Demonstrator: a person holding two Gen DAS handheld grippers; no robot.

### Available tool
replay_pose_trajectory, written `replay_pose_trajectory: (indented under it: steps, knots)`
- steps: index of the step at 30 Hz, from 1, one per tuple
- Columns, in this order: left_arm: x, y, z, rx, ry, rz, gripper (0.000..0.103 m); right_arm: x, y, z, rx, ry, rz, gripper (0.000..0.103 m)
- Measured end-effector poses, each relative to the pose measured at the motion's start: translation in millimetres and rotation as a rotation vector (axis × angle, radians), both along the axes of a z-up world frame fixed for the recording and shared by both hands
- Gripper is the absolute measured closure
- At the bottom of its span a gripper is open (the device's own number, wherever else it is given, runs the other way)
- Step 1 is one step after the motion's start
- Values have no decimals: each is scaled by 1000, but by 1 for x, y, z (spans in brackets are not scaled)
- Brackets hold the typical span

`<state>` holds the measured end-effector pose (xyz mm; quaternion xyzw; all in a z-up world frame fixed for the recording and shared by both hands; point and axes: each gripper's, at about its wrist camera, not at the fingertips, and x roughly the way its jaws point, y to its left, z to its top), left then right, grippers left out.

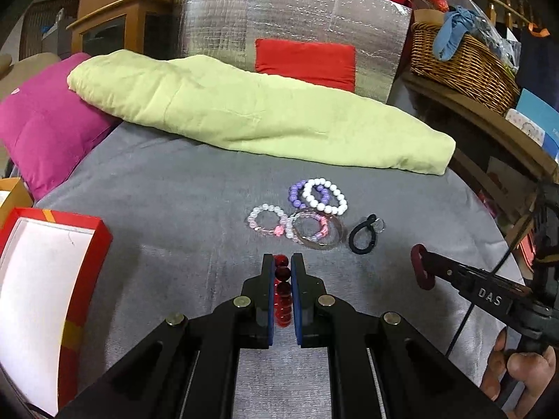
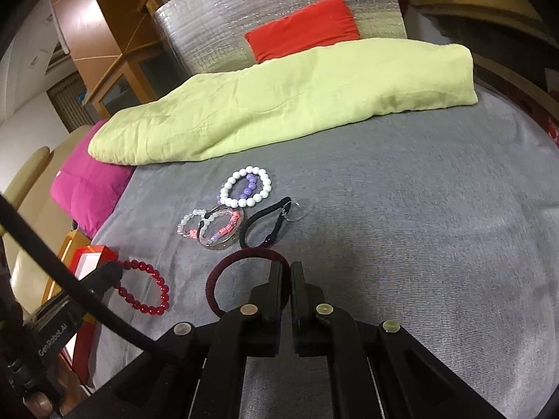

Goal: Organize jewelry
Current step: 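Grasp the red bead bracelet with the left tool while the right tool holds the bangle, then carry the red bead bracelet and dark red bangle over the red-rimmed white box lid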

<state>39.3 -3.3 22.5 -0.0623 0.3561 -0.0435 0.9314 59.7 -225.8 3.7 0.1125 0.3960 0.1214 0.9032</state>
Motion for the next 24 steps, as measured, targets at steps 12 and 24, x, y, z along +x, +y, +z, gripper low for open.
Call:
replay_pose_trajectory:
  steps: [12,24]
  knots:
    - [-27,32,17,22,-6,85,94,-23,13,-4,-60,-7,11,98]
    - [-76,77,26,-25,1,160,94,-98,45,-14,-65,48,64,98]
